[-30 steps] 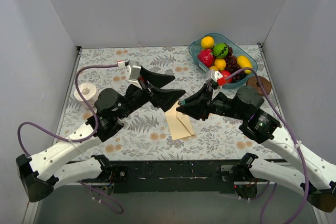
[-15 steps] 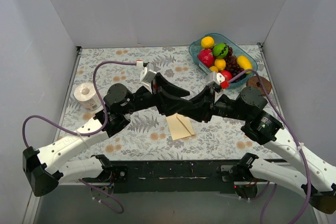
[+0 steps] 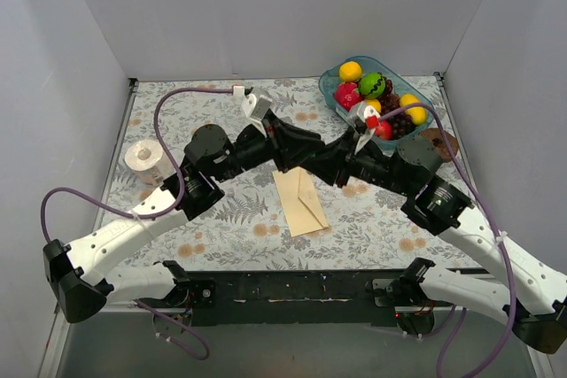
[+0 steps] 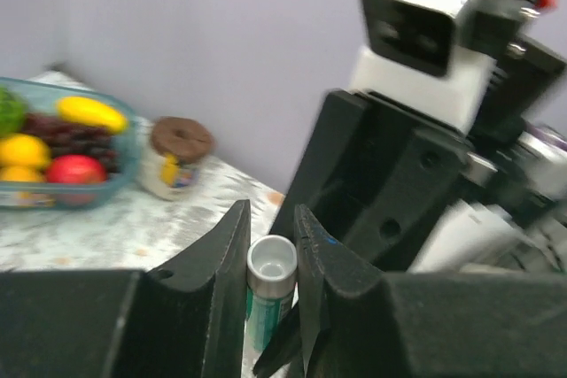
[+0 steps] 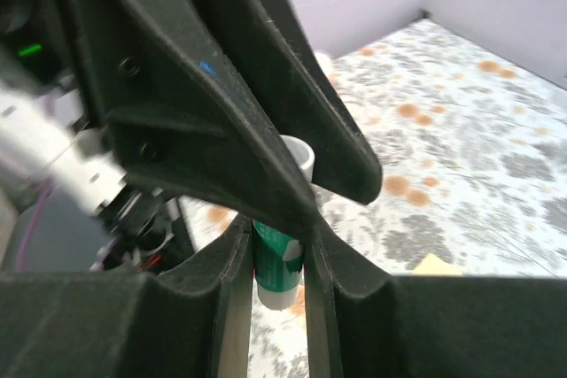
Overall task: Place the letter into the envelope and seal it
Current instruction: Screw the solid glue.
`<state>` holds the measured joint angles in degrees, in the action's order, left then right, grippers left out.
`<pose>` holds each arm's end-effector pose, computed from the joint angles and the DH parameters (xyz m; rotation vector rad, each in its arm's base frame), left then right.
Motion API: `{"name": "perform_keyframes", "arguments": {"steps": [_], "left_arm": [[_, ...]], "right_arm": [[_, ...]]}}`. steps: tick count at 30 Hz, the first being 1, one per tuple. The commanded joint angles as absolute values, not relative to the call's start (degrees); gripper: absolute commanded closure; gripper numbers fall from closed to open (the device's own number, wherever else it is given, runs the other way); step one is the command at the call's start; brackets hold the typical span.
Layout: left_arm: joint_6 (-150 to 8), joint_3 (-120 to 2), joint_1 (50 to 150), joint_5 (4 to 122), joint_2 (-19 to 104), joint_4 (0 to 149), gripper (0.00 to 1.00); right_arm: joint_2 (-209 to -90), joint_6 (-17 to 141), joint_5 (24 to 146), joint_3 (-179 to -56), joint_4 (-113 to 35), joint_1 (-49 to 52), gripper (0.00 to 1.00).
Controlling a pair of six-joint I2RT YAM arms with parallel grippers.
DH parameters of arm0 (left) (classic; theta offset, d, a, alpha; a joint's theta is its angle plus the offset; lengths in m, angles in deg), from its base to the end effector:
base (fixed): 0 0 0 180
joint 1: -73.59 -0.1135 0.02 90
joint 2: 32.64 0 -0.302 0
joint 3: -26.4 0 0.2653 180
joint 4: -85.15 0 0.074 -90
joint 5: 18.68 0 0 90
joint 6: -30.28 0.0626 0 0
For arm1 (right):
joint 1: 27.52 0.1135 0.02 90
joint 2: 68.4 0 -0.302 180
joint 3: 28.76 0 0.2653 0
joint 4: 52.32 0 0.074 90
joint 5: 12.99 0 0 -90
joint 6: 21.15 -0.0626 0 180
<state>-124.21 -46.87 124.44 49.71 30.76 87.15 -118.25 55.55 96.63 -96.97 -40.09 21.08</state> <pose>0.1561 -0.2282 0.4562 0.1878 1.6708 -1.8709 0.1226 0.1709 0.4421 -0.7521 1.3827 1.1140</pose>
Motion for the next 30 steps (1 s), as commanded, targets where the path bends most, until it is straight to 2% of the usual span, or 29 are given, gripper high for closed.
{"name": "perform_keyframes", "arguments": {"steps": [1, 2, 4, 5, 6, 7, 9, 10, 11, 14, 15, 16, 20, 21, 25, 30], "left_arm": [[-117.2, -58.5, 129.2, 75.6, 37.0, 72.9, 1.0], [-116.2, -60.0, 131.0, 87.8, 38.5, 69.2, 1.0], [-113.6, -63.6, 134.4, 94.2, 42.7, 67.7, 1.0], [-113.5, -64.8, 134.9, 96.3, 43.9, 66.0, 0.94], [-113.5, -65.9, 135.5, 98.3, 44.7, 65.5, 0.77], [-113.9, -66.6, 135.5, 98.7, 45.0, 65.5, 0.42], [-114.1, -65.7, 135.5, 98.9, 43.0, 67.6, 0.22], [-113.3, -61.1, 135.5, 97.8, 39.1, 70.3, 0.11], [-111.4, -57.8, 135.3, 96.2, 36.0, 78.2, 0.02], [-114.4, -45.2, 131.3, 81.0, 26.6, 91.5, 0.04], [-116.6, -43.4, 127.2, 76.7, 25.4, 92.9, 0.04], [-119.1, -42.4, 124.9, 67.4, 24.5, 93.7, 0.04], [-125.8, -39.2, 119.7, 54.7, 23.6, 98.3, 0.1], [-126.9, -38.9, 119.3, 52.3, 23.9, 99.3, 0.18], [-128.6, -39.1, 119.0, 44.9, 25.5, 102.1, 0.32], [-131.1, -38.1, 118.9, 38.8, 27.3, 106.9, 0.35]], "right_arm": [[-127.7, 53.8, 77.4, -105.3, -33.7, 21.4, 0.99], [-131.5, 53.3, 73.5, -107.4, -32.5, 21.7, 0.99], [-134.4, 52.5, 67.2, -111.2, -31.3, 23.7, 0.99], [-136.0, 52.8, 63.9, -111.7, -32.2, 24.2, 0.99], [-136.4, 53.0, 63.8, -112.1, -32.8, 24.9, 0.99], [-136.3, 53.5, 65.7, -112.2, -33.4, 24.9, 0.99], [-134.1, 55.2, 69.1, -111.0, -36.4, 24.8, 0.99], [-132.8, 56.3, 74.4, -109.9, -37.8, 24.8, 0.99], [-129.7, 58.1, 76.6, -107.0, -40.5, 24.7, 0.99], [-124.5, 58.8, 88.8, -102.0, -45.2, 23.7, 0.99], [-123.5, 58.7, 91.2, -101.3, -45.9, 23.1, 0.99], [-122.6, 58.4, 95.3, -100.5, -46.5, 22.9, 0.99], [-119.7, 58.1, 102.2, -99.0, -47.3, 22.2, 0.99], [-119.3, 58.1, 103.2, -98.4, -47.7, 22.2, 0.99], [-118.1, 58.0, 105.8, -97.6, -47.8, 22.1, 0.99], [-117.2, 58.0, 105.1, -97.2, -47.9, 22.1, 0.99]]}}
